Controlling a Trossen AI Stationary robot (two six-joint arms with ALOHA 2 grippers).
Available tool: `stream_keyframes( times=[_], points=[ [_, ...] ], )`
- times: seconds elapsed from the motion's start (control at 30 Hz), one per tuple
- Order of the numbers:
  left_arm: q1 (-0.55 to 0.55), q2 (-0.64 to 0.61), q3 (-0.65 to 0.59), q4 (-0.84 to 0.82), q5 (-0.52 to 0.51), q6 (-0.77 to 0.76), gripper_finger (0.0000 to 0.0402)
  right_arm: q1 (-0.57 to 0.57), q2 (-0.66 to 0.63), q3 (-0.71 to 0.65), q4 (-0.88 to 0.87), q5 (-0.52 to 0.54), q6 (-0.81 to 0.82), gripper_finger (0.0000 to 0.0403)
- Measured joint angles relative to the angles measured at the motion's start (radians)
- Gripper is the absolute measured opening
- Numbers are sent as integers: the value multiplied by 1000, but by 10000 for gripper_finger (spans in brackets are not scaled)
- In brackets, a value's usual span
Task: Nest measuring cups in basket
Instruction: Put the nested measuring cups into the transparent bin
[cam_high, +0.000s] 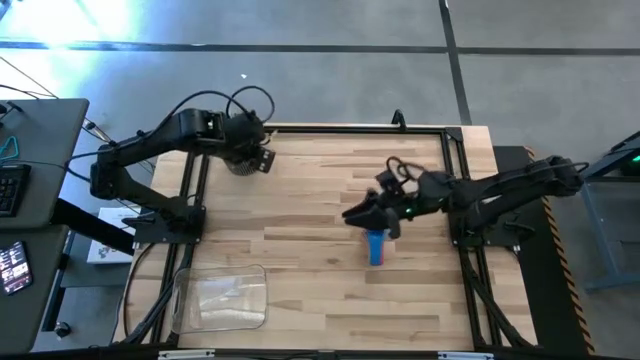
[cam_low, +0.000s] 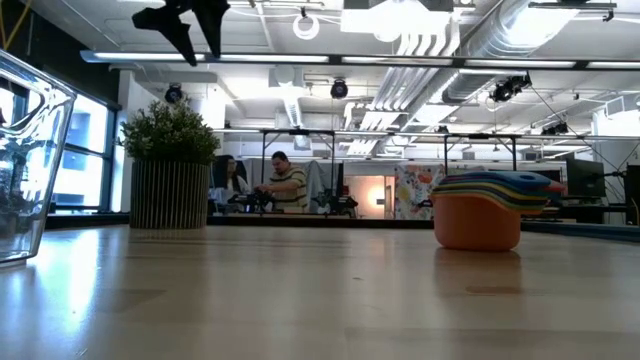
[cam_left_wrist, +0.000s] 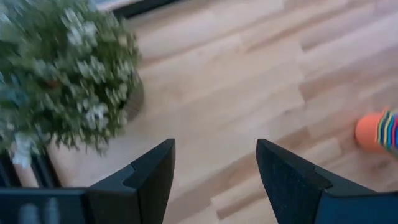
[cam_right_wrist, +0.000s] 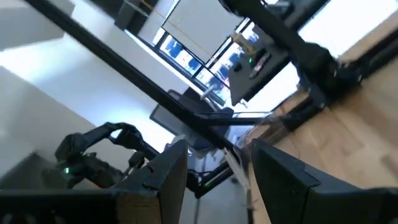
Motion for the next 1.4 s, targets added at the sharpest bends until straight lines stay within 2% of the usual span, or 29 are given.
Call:
stream_keyframes(
  times=[0.13, 0.23, 0.3, 0.47, 0.6, 0.97, 1.4],
  points=[
    [33, 0, 0, 48, -50, 1, 216, -27, -54, 99, -203, -11, -94, 170],
    [59, 0, 0, 55, -69, 2, 216, -35, -58, 236, -495, 9, -157, 170],
    [72, 0, 0, 55, -71, 2, 216, -34, -43, 342, -708, 61, -162, 170],
    [76, 0, 0, 54, -72, 2, 216, -21, 32, 550, -1164, 215, -33, 170],
    [74, 0, 0, 54, -69, 2, 216, 0, 102, 622, -1362, 253, 113, 170],
    [74, 0, 0, 54, -48, 1, 216, 69, 282, 628, -1488, 238, 468, 170],
    [74, 0, 0, 54, -47, 0, 216, 126, 439, 628, -1524, 232, 740, 170]
  ],
)
